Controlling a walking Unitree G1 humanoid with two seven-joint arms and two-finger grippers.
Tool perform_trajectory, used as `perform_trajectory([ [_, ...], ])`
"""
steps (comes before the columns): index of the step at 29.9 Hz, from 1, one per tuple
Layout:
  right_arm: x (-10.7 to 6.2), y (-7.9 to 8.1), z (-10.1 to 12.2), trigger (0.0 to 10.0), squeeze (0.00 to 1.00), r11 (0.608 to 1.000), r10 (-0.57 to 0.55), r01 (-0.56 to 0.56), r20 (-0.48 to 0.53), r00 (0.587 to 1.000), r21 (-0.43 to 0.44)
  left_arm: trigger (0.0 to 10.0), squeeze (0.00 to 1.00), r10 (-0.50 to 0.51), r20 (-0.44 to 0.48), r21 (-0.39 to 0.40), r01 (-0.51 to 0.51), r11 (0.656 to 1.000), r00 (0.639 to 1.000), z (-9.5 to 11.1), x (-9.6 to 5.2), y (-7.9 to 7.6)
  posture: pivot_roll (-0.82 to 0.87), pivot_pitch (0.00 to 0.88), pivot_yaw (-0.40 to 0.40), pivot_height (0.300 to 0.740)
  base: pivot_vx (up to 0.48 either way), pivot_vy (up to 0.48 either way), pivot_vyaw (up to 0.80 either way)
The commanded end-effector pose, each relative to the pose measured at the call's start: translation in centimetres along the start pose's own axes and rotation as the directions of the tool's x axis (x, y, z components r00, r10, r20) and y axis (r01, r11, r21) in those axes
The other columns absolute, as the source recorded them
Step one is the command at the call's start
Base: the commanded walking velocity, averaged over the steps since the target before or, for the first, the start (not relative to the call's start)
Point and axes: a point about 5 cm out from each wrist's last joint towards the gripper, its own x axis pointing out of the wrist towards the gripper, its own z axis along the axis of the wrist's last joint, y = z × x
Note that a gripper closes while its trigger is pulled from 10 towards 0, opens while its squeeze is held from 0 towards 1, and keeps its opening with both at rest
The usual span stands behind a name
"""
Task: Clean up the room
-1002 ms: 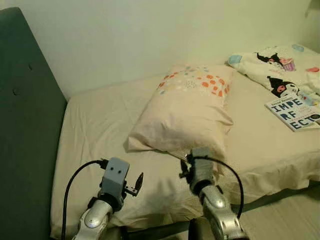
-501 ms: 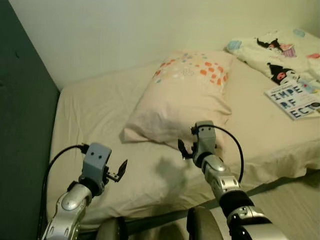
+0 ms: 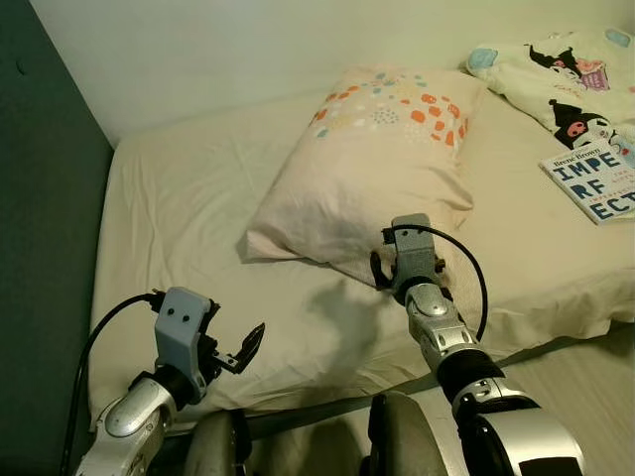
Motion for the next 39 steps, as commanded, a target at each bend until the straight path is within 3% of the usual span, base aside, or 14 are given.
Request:
perform_trajectory([
  [1,-0.4,-0.1,-0.7,10.0,1.00,1.000,-0.019,0.019,0.009,1.000,0.008,10.0,0.00,0.000,-0.029,-0.019,-0.001,1.000,1.000,-0.6,-0.5,-0.2,0.04,0.329,0.005,0.601,0.000,0.000,0.00],
  [4,-0.4,-0.9,-1.2,10.0,1.00,0.999,-0.033,0.033,0.000,0.999,0.040,10.0,0.00,-0.005,-0.039,-0.027,0.004,1.000,0.999,-0.6,-0.5,-0.3,0.04,0.336,0.007,0.601,0.000,0.000,0.00],
  [8,-0.3,-3.1,-2.3,10.0,1.00,0.980,-0.129,0.141,-0.084,0.988,0.143,10.0,0.00,-0.026,-0.045,-0.046,0.024,0.999,0.999,-0.2,-0.3,-0.7,0.04,0.353,0.014,0.601,0.000,0.000,0.00],
  [14,-0.3,-5.5,-2.8,10.0,1.00,0.948,-0.246,0.272,-0.163,0.955,0.166,10.0,0.00,-0.057,-0.004,-0.086,0.056,0.995,0.998,0.8,-0.3,-1.8,0.06,0.367,0.021,0.601,0.000,0.000,0.00],
  [22,-0.2,-6.8,-2.4,10.0,1.00,0.936,-0.285,0.311,-0.164,0.944,0.162,10.0,0.00,-0.093,0.024,-0.079,0.094,0.992,0.995,1.9,-0.1,-2.7,0.08,0.375,0.024,0.601,0.000,0.000,0.00],
  [23,-0.2,-6.9,-2.6,10.0,0.87,0.939,-0.274,0.303,-0.176,0.945,0.163,10.0,0.00,-0.091,0.021,-0.076,0.092,0.993,0.996,1.9,-0.1,-2.8,0.08,0.375,0.024,0.601,0.000,0.000,0.00],
  [24,-0.2,-6.8,-2.7,10.0,0.04,0.945,-0.254,0.285,-0.186,0.949,0.162,10.0,0.00,-0.090,0.017,-0.074,0.091,0.993,0.996,1.9,-0.1,-2.8,0.08,0.375,0.024,0.601,0.000,0.000,0.00],
  [32,-0.1,-6.8,-2.8,10.0,0.00,0.943,-0.216,0.256,-0.196,0.957,0.212,10.0,0.00,-0.075,0.009,-0.071,0.075,0.995,0.997,2.0,-0.1,-2.6,0.08,0.375,0.026,0.601,0.000,0.000,0.00],
  [33,-0.1,-6.9,-2.7,8.0,0.00,0.941,-0.217,0.257,-0.191,0.957,0.222,10.0,0.00,-0.071,0.007,-0.070,0.071,0.995,0.997,2.0,-0.1,-2.6,0.08,0.375,0.026,0.601,0.000,0.000,0.00],
  [35,-0.1,-7.0,-2.7,8.0,0.00,0.939,-0.217,0.257,-0.187,0.958,0.228,10.0,0.00,-0.068,0.005,-0.070,0.069,0.995,0.998,2.0,-0.1,-2.6,0.08,0.375,0.026,0.601,0.000,0.000,0.00],
  [36,-0.1,-7.0,-2.6,1.6,0.00,0.938,-0.214,0.254,-0.181,0.960,0.237,10.0,0.00,-0.065,0.004,-0.069,0.065,0.996,0.998,2.0,-0.1,-2.5,0.09,0.372,0.029,0.601,0.000,0.000,0.00],
  [37,0.0,-7.0,-2.5,0.0,0.00,0.938,-0.211,0.250,-0.175,0.962,0.243,10.0,0.00,-0.062,0.002,-0.069,0.062,0.996,0.998,2.0,-0.1,-2.5,0.09,0.372,0.029,0.601,0.000,0.000,0.00],
  [39,0.0,-7.1,-2.4,0.0,0.00,0.937,-0.209,0.247,-0.170,0.963,0.246,10.0,0.00,-0.059,0.001,-0.069,0.059,0.996,0.998,2.0,-0.1,-2.4,0.09,0.372,0.029,0.601,0.000,0.000,0.00],
])
